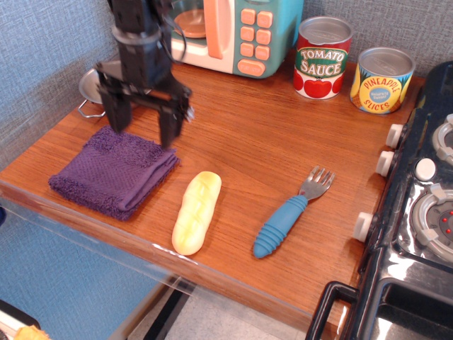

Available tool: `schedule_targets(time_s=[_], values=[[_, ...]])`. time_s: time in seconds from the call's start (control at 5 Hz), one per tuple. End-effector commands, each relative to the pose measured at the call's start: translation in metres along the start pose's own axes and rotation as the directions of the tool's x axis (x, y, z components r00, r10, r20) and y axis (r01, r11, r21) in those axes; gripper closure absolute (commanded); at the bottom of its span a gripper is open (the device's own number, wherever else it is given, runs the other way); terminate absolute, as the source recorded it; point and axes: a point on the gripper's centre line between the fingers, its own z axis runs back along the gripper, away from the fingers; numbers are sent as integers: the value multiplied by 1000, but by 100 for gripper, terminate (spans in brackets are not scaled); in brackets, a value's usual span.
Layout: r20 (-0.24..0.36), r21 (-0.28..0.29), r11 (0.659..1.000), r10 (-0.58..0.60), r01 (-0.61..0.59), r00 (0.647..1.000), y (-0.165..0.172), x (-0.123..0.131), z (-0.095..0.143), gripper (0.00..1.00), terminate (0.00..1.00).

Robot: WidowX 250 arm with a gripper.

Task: PLACE SAUSSAGE ON THE PURPLE CLOTH

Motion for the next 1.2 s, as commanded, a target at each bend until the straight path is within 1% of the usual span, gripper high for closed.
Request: schedule_targets(time_s=[0.0,0.2,0.4,0.6,0.8,1.0], values=[[26,4,998,66,-66,997,-24,-19,-1,0,0],[8,-6,996,91,-91,996,-38,-28,-14,0,0],[-18,0,995,101,-101,995,-54,-34,-26,0,0],[-31,-7,992,125,-125,992,-62,-36,-30,0,0],[-41,5,990,138,-138,990,-66,-36,-37,0,0],[-56,34,989,143,-142,988,-64,-34,-47,0,0]])
